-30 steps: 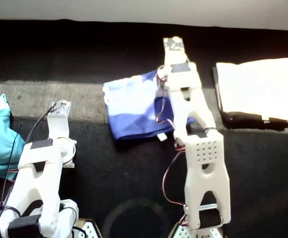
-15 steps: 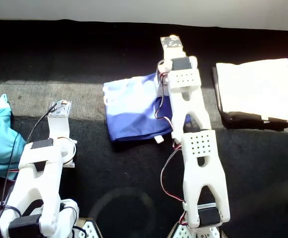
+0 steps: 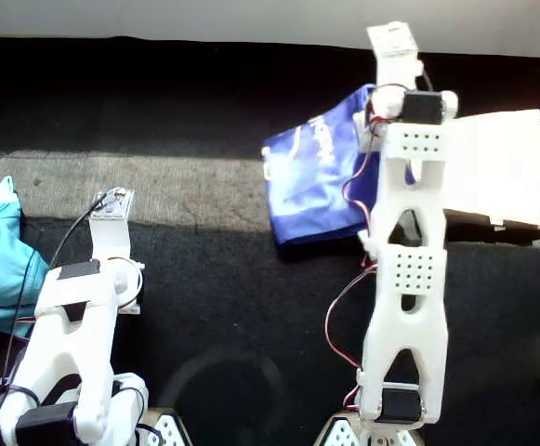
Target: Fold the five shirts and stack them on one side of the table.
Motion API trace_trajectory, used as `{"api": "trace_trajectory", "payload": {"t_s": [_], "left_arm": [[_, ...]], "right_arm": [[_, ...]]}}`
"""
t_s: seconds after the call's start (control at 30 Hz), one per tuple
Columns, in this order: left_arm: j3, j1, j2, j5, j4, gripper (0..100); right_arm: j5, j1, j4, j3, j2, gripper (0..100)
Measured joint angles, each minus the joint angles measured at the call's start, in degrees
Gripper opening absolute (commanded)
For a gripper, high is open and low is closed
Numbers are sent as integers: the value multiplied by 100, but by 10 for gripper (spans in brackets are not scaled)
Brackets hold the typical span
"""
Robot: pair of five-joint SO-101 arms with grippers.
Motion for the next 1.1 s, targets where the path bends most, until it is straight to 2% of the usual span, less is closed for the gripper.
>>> {"api": "trace_trajectory", "payload": {"t_s": [0.13, 0.4, 0.57, 0.8, 1.1], "left_arm": [[0, 0, 0, 0, 0, 10], [0, 0, 0, 0, -9, 10], [0, 0, 0, 9, -9, 10], [0, 0, 0, 9, -9, 10], [0, 0, 0, 9, -9, 10]], "right_arm": [[343, 387, 0, 105, -809, 5], [1143, 870, 0, 1521, -2444, 5], [1714, 1160, 0, 1881, -3007, 5], [2075, 1811, -440, 1943, -2778, 5], [2075, 2277, -1890, 1952, -941, 5]]}}
